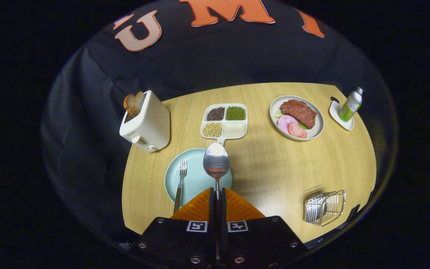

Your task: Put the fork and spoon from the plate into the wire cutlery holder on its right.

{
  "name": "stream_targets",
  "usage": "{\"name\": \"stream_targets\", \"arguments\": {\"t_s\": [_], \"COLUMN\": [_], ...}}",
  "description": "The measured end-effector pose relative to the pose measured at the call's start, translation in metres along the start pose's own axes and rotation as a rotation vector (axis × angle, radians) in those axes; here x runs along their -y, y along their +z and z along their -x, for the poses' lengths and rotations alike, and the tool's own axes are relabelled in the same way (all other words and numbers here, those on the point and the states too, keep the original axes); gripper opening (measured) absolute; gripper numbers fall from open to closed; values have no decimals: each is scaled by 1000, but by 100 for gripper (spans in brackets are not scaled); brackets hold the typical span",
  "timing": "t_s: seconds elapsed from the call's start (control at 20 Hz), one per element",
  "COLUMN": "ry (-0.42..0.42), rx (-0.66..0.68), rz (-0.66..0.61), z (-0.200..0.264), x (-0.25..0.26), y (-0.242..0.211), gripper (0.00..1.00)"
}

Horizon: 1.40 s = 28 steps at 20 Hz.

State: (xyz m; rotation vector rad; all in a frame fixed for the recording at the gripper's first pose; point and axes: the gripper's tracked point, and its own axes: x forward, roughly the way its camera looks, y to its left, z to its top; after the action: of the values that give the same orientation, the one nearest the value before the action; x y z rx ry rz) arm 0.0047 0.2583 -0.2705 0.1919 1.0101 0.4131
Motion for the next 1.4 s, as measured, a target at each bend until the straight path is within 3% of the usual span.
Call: {"name": "stream_targets", "arguments": {"t_s": [0.3, 0.5, 0.95, 1.4], "ry": [-69, -147, -200, -223], "rx": [160, 177, -62, -272], "rz": [-67, -79, -74, -7], "z": [74, 108, 96, 58], "x": [74, 129, 208, 238], "y": [20, 12, -65, -121], "gripper": [5, 5, 5, 5]}}
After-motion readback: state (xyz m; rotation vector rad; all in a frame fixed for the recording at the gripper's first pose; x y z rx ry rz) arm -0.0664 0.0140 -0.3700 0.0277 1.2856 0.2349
